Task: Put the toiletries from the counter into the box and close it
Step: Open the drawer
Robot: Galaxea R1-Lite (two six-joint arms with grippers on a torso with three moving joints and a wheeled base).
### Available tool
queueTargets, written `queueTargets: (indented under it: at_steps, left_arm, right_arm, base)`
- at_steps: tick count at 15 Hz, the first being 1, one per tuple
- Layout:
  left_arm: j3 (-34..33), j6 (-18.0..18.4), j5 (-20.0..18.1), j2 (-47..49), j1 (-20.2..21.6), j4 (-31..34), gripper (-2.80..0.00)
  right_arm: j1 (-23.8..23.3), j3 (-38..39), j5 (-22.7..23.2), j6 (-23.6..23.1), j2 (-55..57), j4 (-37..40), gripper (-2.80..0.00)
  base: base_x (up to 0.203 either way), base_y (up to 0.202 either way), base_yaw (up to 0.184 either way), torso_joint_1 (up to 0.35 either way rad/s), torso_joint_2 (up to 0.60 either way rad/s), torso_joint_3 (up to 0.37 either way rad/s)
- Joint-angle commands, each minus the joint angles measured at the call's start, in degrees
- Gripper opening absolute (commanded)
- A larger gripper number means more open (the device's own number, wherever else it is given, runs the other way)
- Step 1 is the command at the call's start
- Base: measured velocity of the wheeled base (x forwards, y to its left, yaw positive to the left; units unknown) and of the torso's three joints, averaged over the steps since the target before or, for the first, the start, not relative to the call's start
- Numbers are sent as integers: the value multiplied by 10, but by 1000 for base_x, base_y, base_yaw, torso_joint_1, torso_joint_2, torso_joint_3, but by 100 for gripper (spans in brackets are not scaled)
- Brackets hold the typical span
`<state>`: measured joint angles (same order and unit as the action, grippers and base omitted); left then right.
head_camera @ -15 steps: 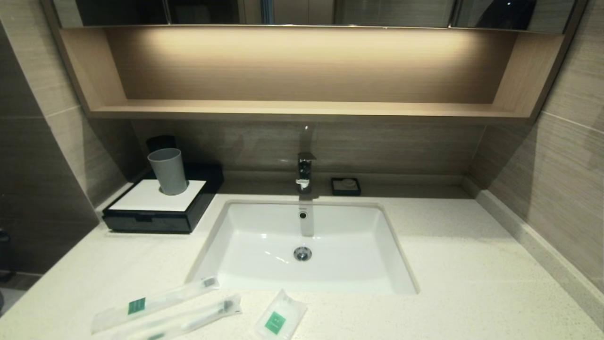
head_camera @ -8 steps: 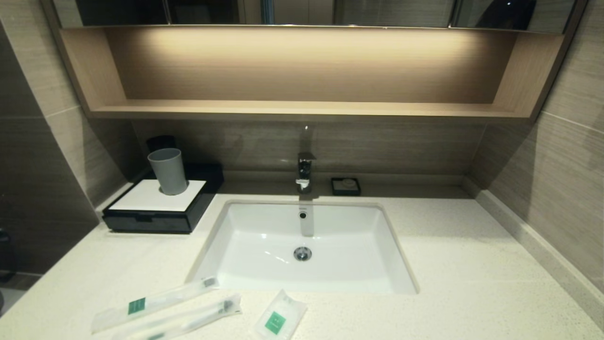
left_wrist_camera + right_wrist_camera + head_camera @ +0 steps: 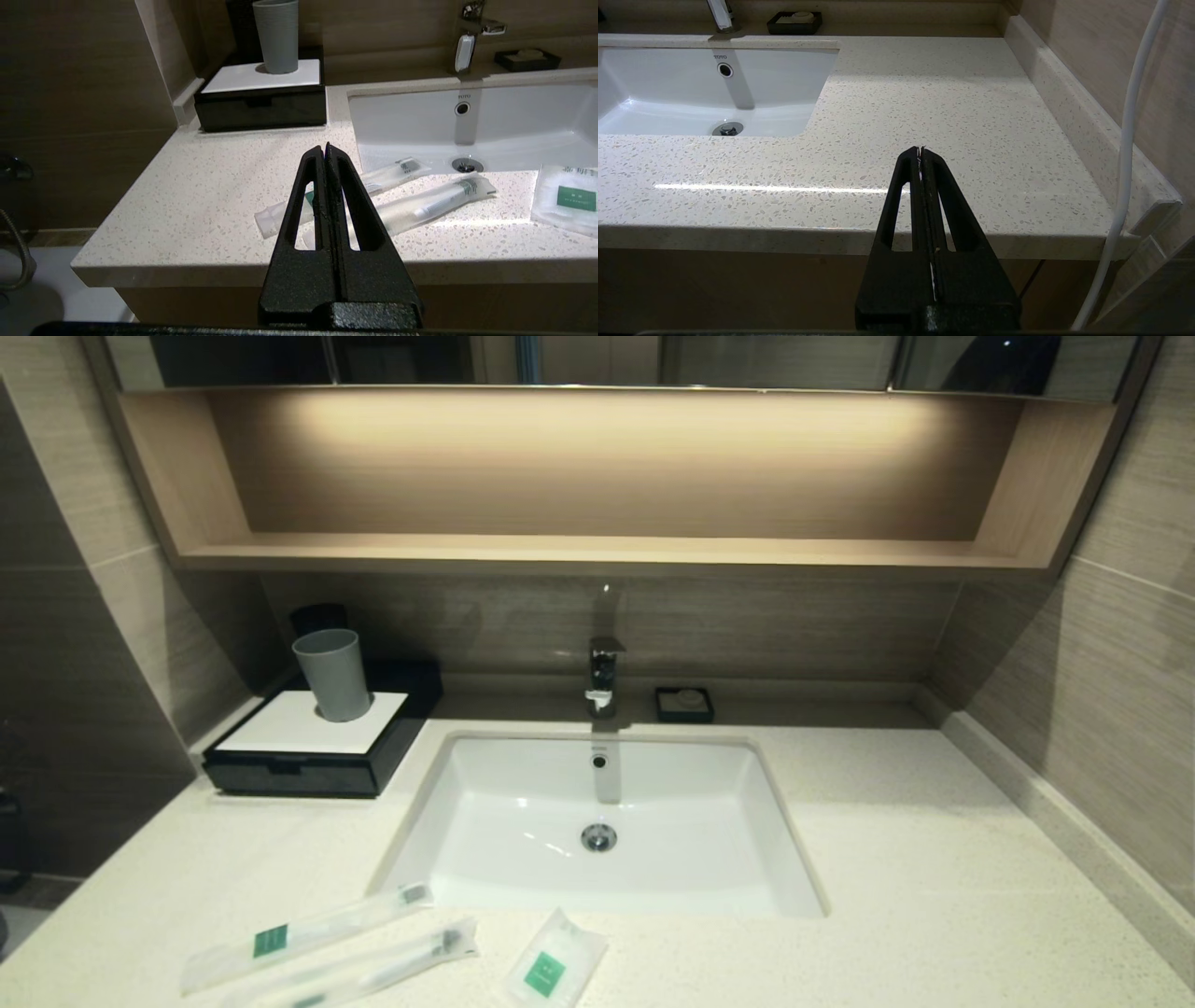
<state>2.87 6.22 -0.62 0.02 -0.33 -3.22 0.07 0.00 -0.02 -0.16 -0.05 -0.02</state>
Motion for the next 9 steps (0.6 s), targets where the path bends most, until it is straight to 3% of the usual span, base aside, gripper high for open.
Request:
queueTargets:
  at_steps: [1,9]
  left_arm:
    - [24,1,1,0,0,1,-280]
    - [123,0,0,1,0,69,-280]
  right_arm:
    - [0,1,0,0,0,-1,-280]
    - [0,1,0,0,0,0,-280]
  base:
    - [0,0,0,0,0,0]
    - [0,0,0,0,0,0]
